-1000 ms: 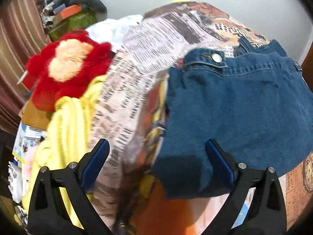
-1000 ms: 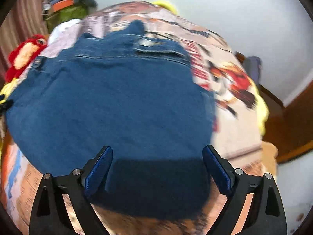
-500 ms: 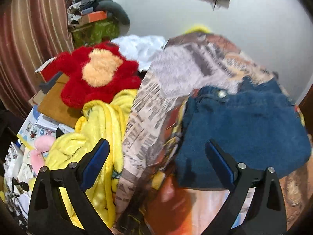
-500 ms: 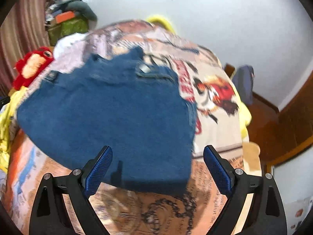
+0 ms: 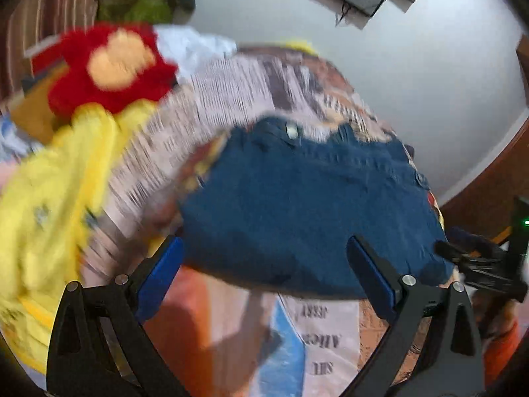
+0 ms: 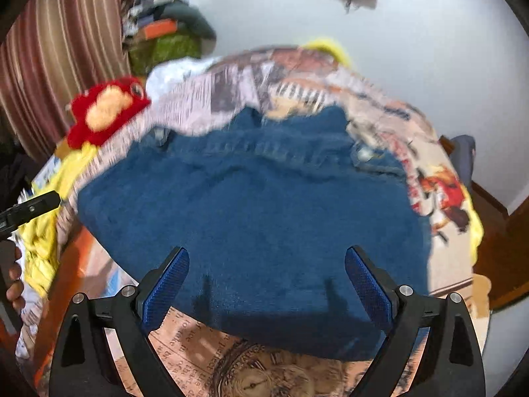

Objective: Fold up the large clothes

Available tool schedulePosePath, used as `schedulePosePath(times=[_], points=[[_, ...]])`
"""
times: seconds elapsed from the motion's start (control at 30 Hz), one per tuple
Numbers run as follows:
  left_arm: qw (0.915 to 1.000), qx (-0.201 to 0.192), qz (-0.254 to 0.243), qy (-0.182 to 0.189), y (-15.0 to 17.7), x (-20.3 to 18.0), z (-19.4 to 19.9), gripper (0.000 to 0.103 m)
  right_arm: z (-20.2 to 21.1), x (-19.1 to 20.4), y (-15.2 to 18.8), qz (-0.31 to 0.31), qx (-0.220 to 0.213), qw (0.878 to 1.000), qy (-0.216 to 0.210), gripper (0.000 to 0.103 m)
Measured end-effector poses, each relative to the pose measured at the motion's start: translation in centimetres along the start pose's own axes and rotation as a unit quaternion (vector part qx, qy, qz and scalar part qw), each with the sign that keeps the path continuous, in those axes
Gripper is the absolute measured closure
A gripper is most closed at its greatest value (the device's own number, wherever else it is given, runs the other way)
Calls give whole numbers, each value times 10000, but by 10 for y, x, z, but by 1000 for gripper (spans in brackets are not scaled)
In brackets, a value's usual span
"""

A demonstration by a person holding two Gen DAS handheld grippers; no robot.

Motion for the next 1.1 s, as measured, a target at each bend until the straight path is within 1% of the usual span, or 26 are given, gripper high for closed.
schedulePosePath(times=[0.1,0.17,0.2,0.27,0.43,0.47,0.67,0.7,0.77,0.8,0.83,0.87,0.9,0.93,0.97,1.03,1.1], points=[[9989,352,272,117,17,-1,-24,3,-32,-2,15,32,378,9993,69,8],[9979,497,377,186,24,-2,-34,3,-46,-5,25,-41,512,9987,36,8],[9975,528,390,272,27,-4,-38,3,-53,-7,30,-174,539,9984,-55,8],[9965,571,443,421,32,-10,-45,3,-57,-11,33,-351,458,9982,-187,4],[9902,883,772,761,37,-20,-72,3,-58,-12,33,-319,423,9984,-193,0],[9893,855,867,806,36,-21,-77,3,-59,-11,33,-317,408,9985,-188,0],[9892,589,1148,688,19,-24,-108,3,-58,-11,33,-300,358,9987,-214,0],[9892,570,1172,664,16,-25,-111,5,-57,-11,33,-297,359,9987,-211,0],[9903,563,1160,509,10,-26,-116,14,-57,-11,33,-301,367,9987,-210,0],[9914,538,1134,380,8,-25,-118,26,-57,-11,33,-305,375,9986,-212,0],[9920,508,1122,285,6,-23,-119,34,-57,-11,33,-311,387,9985,-209,0],[9924,443,1128,216,3,-22,-117,38,-55,-11,33,-320,399,9985,-209,0],[9926,360,1149,173,0,-21,-113,48,-54,-10,34,-332,401,9984,-215,0],[9930,271,1141,152,-4,-20,-109,56,-52,-10,35,-346,398,9984,-218,0],[9934,208,1116,150,-6,-19,-104,58,-50,-9,36,-345,398,9984,-209,0],[9953,-5,969,84,-16,-24,-89,68,-46,-8,39,-320,435,9983,-202,0],[9970,-280,725,0,-26,-33,-71,73,-40,-6,40,-303,489,9982,-178,0]])
Point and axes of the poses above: each gripper's, at about its wrist camera, not at the fingertips, and z roughly against the way its jaws point, x to its left, y to its underside, the point moved 8 cm from there along -z, roughly the way its jaws point, and after that the axes turned 5 degrees about -y, right-handed, at the moved point
